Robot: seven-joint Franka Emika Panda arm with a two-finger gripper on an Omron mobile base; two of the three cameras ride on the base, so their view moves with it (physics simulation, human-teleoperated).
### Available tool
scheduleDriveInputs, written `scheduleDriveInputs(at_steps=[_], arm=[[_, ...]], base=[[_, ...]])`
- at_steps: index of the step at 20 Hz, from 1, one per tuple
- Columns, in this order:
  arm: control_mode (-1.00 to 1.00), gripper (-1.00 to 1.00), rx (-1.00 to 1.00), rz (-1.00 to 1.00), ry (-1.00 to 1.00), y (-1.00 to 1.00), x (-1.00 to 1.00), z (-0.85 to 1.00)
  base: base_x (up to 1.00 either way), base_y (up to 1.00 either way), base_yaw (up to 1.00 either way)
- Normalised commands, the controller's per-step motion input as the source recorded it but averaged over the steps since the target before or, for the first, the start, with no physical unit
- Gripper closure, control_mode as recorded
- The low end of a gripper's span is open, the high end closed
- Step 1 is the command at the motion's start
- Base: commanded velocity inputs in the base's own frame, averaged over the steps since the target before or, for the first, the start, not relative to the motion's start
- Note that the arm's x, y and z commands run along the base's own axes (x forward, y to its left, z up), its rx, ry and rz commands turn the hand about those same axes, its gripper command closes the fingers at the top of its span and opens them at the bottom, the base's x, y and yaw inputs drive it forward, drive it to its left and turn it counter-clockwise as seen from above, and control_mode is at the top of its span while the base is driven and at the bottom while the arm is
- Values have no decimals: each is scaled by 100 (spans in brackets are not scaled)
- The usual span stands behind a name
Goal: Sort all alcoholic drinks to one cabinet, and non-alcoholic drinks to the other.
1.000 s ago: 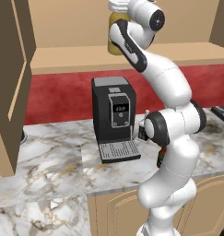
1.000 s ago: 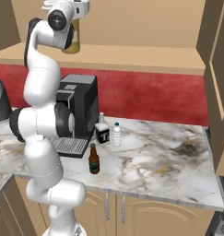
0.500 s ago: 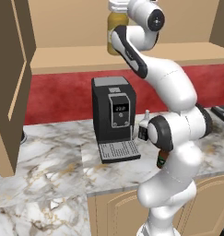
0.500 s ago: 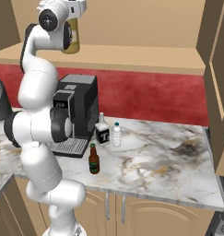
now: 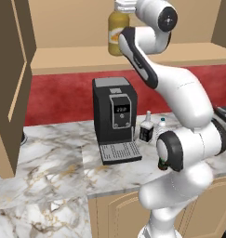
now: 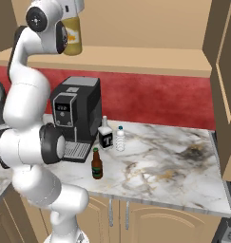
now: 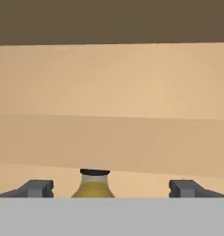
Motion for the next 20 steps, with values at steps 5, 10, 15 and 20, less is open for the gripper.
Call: scheduleDriveInputs(at_steps=[5, 10, 15, 20], arm=[[-100, -100, -6, 0, 14, -32, -86, 0], [-100, -100, -7, 0, 13, -23, -97, 0], [-100, -100, -6, 0, 8, -25, -100, -1], [-100, -100, -6, 0, 8, -28, -100, -21]], base=[[0, 0, 0], [0, 0, 0], [0, 0, 0], [0, 0, 0]])
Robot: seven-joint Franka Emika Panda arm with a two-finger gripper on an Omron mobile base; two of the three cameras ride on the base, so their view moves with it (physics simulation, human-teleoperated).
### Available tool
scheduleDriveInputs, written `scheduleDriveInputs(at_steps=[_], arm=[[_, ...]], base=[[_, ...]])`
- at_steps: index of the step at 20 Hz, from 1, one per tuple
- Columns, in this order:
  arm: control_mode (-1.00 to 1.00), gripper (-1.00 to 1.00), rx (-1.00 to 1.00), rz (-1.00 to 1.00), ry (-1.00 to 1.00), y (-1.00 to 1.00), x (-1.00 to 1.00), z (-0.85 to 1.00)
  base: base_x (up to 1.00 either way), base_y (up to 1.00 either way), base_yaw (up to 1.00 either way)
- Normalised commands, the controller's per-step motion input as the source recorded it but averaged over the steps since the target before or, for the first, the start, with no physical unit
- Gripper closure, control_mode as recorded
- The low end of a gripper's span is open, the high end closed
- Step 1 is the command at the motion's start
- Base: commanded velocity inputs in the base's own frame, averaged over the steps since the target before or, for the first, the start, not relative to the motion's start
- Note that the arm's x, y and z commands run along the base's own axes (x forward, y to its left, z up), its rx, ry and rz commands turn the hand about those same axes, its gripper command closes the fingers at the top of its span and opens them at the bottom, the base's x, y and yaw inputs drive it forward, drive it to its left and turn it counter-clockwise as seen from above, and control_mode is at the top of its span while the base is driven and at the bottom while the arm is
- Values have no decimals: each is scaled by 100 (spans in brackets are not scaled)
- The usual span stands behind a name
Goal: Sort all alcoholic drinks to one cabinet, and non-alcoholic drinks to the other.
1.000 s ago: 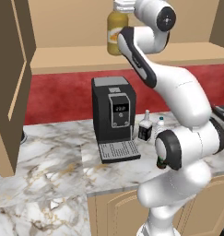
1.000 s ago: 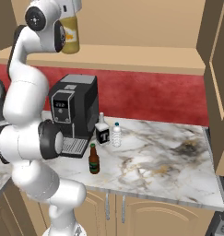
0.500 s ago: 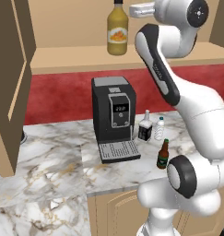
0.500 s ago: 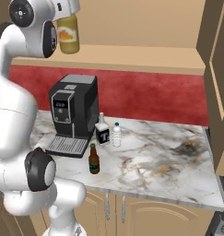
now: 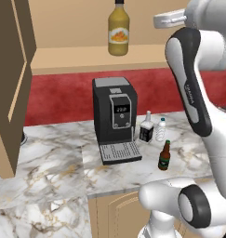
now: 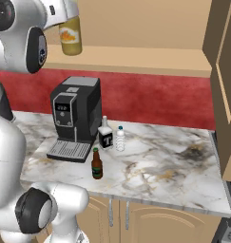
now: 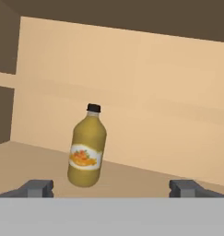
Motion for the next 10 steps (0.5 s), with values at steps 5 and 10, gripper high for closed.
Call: scheduleDriveInputs(at_steps=[5, 10], arm=[[-100, -100, -6, 0, 2, -25, -74, -53], [-100, -100, -5, 0, 1, -28, -38, -58]], base=[[0, 0, 0], [0, 0, 0]])
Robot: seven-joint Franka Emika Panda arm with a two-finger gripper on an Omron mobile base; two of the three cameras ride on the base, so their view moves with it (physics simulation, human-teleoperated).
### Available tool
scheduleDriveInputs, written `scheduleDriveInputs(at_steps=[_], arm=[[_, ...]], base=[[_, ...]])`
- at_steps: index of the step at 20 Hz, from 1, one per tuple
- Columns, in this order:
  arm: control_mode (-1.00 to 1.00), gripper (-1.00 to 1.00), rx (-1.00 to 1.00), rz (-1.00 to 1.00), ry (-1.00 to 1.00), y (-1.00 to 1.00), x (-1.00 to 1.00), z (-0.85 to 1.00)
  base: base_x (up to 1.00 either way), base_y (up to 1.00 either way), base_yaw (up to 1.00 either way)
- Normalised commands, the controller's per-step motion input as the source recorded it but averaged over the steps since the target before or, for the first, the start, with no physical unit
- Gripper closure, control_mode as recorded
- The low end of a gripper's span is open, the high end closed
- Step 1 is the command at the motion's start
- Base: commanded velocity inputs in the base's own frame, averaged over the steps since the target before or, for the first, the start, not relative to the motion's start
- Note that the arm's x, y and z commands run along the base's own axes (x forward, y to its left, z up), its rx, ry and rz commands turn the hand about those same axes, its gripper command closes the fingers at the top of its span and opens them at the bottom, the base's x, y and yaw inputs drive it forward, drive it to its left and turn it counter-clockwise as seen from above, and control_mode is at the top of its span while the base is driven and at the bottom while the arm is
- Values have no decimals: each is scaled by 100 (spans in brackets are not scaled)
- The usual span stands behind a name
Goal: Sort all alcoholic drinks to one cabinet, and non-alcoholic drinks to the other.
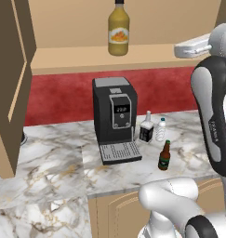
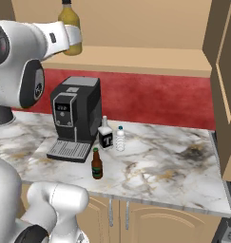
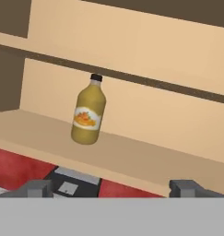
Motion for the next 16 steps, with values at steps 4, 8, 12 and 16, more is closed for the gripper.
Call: scheduleDriveInputs(at_steps=[4, 8, 12, 16], arm=[[-100, -100, -2, 0, 4, -50, 0, -45], [-100, -100, 0, 0, 9, -46, 0, -35], [-100, -100, 0, 0, 9, -41, 0, -39], [-100, -100, 0, 0, 4, -33, 0, -53]], base=[[0, 0, 0], [0, 0, 0], [0, 0, 0], [0, 0, 0]])
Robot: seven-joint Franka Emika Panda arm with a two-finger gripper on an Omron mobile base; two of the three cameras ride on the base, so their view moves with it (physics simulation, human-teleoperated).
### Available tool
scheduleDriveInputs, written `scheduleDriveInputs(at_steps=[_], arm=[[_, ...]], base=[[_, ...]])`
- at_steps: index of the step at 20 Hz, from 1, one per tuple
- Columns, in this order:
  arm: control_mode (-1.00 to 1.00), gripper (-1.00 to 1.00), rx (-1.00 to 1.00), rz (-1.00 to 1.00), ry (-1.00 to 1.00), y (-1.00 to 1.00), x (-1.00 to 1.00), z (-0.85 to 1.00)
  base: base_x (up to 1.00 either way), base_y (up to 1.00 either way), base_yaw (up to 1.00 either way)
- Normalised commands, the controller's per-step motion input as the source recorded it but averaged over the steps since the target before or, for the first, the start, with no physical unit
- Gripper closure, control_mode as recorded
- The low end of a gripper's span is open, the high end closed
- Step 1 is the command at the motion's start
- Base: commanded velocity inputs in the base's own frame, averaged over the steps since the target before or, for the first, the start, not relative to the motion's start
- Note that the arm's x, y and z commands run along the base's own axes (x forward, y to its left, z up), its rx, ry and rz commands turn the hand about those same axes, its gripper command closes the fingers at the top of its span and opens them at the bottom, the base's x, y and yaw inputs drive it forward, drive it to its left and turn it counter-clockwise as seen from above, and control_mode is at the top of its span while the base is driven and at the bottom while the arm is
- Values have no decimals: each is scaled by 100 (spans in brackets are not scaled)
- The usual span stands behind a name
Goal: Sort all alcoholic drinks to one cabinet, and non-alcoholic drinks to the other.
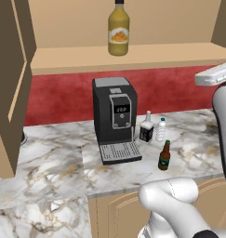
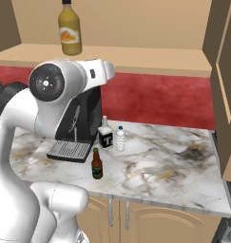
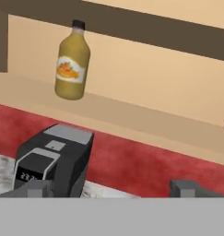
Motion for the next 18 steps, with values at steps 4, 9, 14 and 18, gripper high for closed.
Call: scheduleDriveInputs(at_steps=[4, 9, 14, 18], arm=[[-100, -100, 0, 0, 3, -32, 0, -60], [-100, -100, 0, 0, 6, -24, 0, -67], [-100, -100, 1, 0, 6, -18, 6, -53], [-100, -100, 4, 1, 7, -21, 19, -40]], base=[[0, 0, 0], [0, 0, 0], [0, 0, 0], [0, 0, 0]])
